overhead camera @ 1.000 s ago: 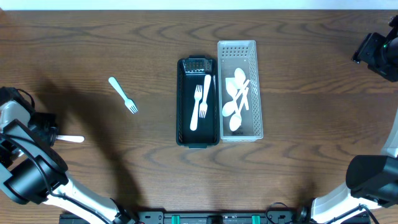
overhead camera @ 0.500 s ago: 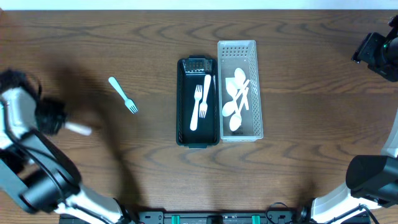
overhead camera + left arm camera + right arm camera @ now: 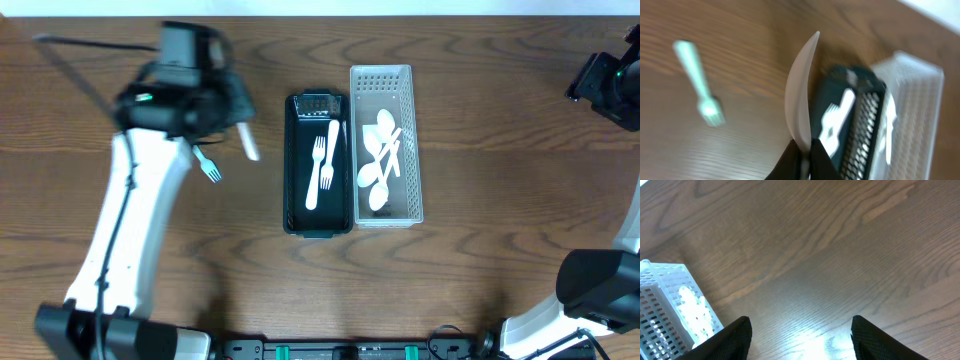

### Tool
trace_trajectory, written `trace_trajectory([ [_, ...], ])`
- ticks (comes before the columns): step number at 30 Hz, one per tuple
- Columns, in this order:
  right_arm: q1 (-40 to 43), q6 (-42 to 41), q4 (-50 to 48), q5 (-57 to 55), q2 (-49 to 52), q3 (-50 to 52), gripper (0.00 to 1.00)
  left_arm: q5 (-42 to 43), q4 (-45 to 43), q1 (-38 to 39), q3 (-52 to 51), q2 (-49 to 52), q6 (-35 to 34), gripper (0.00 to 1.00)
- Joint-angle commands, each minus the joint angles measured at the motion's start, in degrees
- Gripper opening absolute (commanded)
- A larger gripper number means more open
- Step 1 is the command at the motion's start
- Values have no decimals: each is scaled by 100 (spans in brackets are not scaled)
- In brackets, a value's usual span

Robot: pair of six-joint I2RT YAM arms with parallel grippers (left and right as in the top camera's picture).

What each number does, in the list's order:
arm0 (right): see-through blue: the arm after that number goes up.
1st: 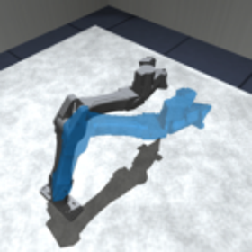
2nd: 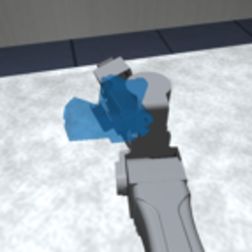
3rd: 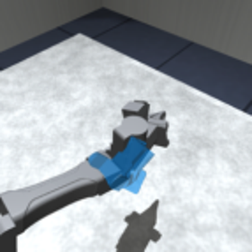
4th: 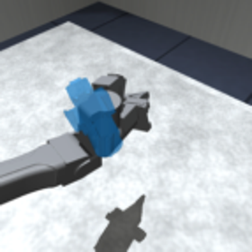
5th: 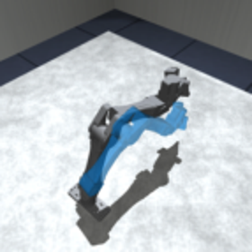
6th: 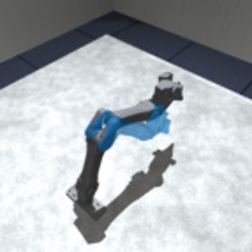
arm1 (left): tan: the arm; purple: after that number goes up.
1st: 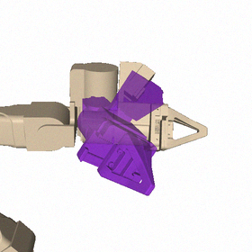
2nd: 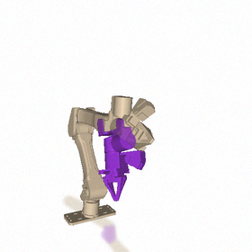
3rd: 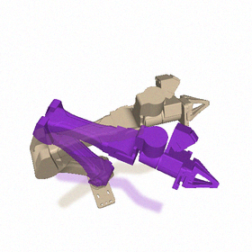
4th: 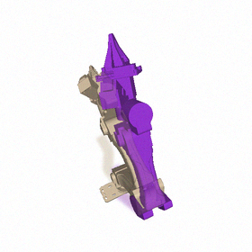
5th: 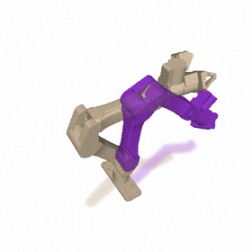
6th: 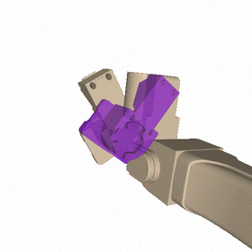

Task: Pack container
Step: 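Carry the spoon into the green basket and release it, then move the left gripper to the last white fork and grasp it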

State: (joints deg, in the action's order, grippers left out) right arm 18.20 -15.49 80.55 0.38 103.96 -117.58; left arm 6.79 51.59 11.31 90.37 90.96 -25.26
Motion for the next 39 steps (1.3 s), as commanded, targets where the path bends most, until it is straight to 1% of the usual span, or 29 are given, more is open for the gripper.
trace_trajectory([
  [1,15,-9,0,4,-7,-48,67,-37,-81,531,-39,459,109,6],
  [6,15,39,22,4,-7,-48,67,-37,-199,1093,-39,1283,129,6],
  [13,15,103,96,7,-7,-48,67,-31,-201,1318,-39,2197,146,6],
  [14,15,103,107,7,-7,-48,67,-31,-197,1327,-39,2260,149,12],
  [16,15,101,129,7,-7,-48,67,-31,-175,1327,-39,2391,149,33],
  [18,15,103,140,4,-7,-48,67,-31,-133,1327,-39,2404,216,49],
  [19,15,111,142,4,-7,-48,67,-31,-127,1327,-37,2391,323,50],
  [21,15,144,151,4,-7,-48,67,-35,-76,1331,-35,2293,553,52],
  [24,15,144,153,4,-7,-48,67,-94,92,1329,17,2072,643,51],
  [27,15,144,151,4,-7,-48,67,-289,365,1331,188,1731,866,50],
  [30,15,142,151,4,-7,-48,67,-684,588,1316,330,1248,1071,49],
  [32,15,144,153,4,-7,-48,67,-1038,621,1217,337,846,1060,50],
  [34,15,144,153,2,-7,-48,67,-1102,616,1012,337,505,986,52],
  [36,15,142,153,4,-7,-48,67,-1104,621,695,337,254,750,52],
  [39,15,142,157,4,-7,-48,67,-1102,658,149,337,138,319,51],
])
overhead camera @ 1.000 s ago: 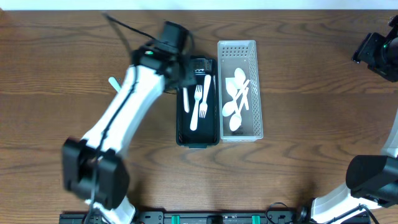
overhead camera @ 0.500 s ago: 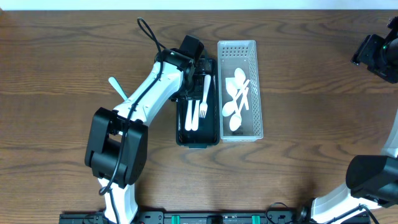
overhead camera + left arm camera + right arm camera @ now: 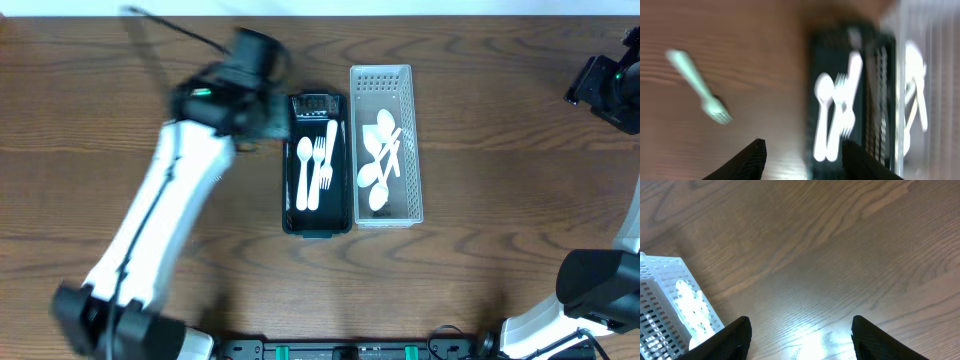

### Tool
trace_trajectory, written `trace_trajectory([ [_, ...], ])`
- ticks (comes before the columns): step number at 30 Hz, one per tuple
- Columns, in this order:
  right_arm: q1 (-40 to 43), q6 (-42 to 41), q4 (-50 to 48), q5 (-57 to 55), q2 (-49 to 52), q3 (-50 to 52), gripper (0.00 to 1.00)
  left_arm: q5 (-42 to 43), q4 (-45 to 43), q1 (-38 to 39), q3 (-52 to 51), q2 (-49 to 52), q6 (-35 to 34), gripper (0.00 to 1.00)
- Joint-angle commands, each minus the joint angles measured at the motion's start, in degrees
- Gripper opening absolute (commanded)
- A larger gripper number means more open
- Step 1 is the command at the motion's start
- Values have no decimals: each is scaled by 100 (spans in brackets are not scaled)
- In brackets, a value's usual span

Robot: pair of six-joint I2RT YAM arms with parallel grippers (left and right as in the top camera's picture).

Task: Pack container
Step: 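Move the left gripper to the last white fork and grasp it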

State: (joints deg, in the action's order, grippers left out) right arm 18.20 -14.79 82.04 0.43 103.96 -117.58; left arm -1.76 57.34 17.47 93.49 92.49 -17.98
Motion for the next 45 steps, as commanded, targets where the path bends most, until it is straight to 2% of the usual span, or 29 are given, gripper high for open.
trace_trajectory([
  [1,15,72,9,0,-7,-48,67,-245,116,-667,13,4,-605,51],
  [4,15,72,11,2,-7,-48,67,-245,271,-1189,-83,256,-1340,52],
  [6,15,72,17,2,-7,-48,67,-238,354,-1425,-160,522,-1698,57],
  [11,15,74,50,0,-7,-48,67,-225,372,-1742,-262,1408,-2031,64],
  [17,15,74,101,-2,-7,-48,67,90,365,-1897,-262,2476,-2026,67],
  [24,17,120,107,-66,-7,-48,67,262,315,-2020,-264,3123,-1847,68],
  [30,17,160,90,-66,-7,-48,67,282,149,-2020,-264,3331,-1283,68],
  [39,17,160,70,-66,-7,-48,67,286,-76,-2020,-264,3355,-1172,67],
  [45,17,162,68,-66,-7,-48,67,546,-326,-2020,-348,3359,-758,65],
])
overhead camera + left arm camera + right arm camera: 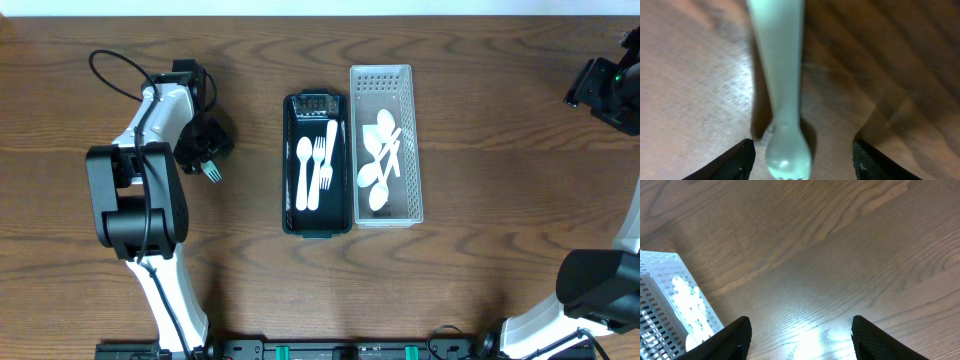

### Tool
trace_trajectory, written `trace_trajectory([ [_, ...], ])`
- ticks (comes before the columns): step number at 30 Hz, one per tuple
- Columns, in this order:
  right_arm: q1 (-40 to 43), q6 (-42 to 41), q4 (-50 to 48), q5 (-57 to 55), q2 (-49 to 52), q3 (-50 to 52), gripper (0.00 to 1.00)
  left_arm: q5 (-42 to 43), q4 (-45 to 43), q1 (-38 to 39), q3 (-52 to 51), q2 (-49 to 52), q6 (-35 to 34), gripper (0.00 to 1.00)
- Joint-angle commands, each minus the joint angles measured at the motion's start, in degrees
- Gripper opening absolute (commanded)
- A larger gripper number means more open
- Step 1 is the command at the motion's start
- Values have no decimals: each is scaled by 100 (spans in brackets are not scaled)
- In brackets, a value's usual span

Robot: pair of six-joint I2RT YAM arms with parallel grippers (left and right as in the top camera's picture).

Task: Pack container
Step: 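Move the left gripper to the last white fork and grasp it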

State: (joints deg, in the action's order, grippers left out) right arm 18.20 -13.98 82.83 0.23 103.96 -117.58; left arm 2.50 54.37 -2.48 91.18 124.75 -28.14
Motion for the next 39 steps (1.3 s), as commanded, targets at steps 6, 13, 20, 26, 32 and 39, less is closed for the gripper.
trace_trajectory([
  [6,17,98,-7,-111,-7,-48,67,120,-96,-24,-348,140,238,65],
  [13,17,96,15,-153,-7,-48,67,120,-160,-24,-623,140,48,65],
  [20,17,98,24,-153,-7,-48,67,122,-155,-24,-627,140,-24,45],
  [26,17,98,35,-153,-7,-48,67,122,-155,-24,-627,138,-22,39],
  [32,17,98,33,-153,-7,-48,67,122,-155,-24,-627,138,-22,23],
  [39,17,98,37,-153,-7,-48,67,120,-151,-24,-619,129,-20,6],
])
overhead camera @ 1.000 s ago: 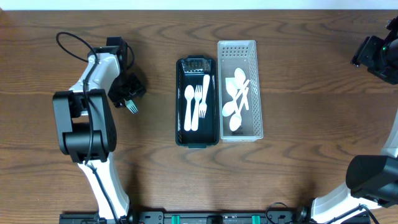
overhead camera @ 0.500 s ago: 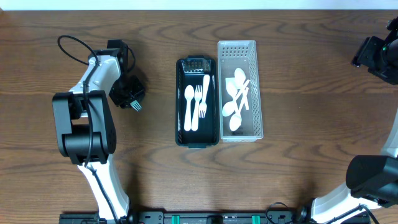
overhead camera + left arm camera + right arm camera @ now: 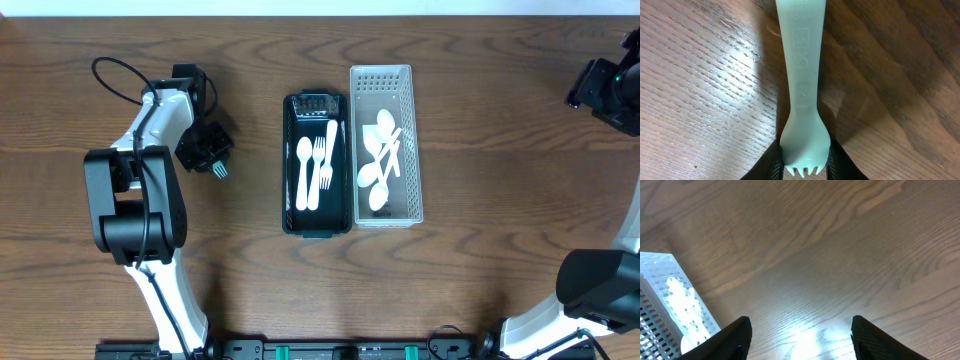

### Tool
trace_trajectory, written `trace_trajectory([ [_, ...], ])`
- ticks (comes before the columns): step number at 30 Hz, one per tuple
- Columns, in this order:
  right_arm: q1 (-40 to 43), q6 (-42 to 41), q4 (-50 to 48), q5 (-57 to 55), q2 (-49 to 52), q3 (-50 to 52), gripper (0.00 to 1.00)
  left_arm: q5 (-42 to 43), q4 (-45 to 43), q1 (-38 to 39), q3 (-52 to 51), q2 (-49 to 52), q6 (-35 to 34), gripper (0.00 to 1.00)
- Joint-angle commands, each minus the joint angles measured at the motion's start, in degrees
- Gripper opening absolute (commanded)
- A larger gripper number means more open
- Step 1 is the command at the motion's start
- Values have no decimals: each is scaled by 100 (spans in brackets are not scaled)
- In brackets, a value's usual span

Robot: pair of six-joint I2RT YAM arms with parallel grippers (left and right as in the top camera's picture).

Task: Pack container
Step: 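Move the left gripper to the last white fork and grasp it, then lower the fork into the green basket and open the left gripper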

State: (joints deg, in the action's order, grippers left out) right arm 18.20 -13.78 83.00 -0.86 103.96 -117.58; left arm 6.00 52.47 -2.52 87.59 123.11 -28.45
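Note:
A pale green plastic fork [image 3: 802, 100] lies on the wood table with my left gripper [image 3: 804, 162] shut on its tined head. From overhead the left gripper [image 3: 207, 150] sits left of the black tray [image 3: 290, 215], and only the fork's tines [image 3: 219, 169] peek out. The black tray holds a white spoon [image 3: 305, 175] and white forks [image 3: 322, 160]. The white slotted bin [image 3: 415, 170] holds several white spoons. My right gripper [image 3: 797, 345] hangs open over bare table at the far right.
The black tray and white bin stand side by side at mid table. The white bin's corner [image 3: 665, 305] shows at the left of the right wrist view. The left arm's black cable [image 3: 115, 72] loops over the table's far left.
My left gripper, open around the green fork's head before, is now shut on it. The fork still lies on the table. The right arm is unchanged.
My left gripper held a white spoon left of the black tray. Then it was open by the tray with the spoon lying inside. Then it was open over the green fork on the table, and now it is shut on that fork.

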Motion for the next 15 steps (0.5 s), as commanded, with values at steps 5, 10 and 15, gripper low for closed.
trace_trajectory([
  [5,17,79,20,-44,-7,-48,67,-236,330,-15,-90,107,22,6],
  [10,17,79,11,-44,-7,-48,67,-260,1150,192,463,-385,243,6],
  [15,17,79,-26,-44,-7,-48,68,-396,1637,879,905,-1241,579,6],
])
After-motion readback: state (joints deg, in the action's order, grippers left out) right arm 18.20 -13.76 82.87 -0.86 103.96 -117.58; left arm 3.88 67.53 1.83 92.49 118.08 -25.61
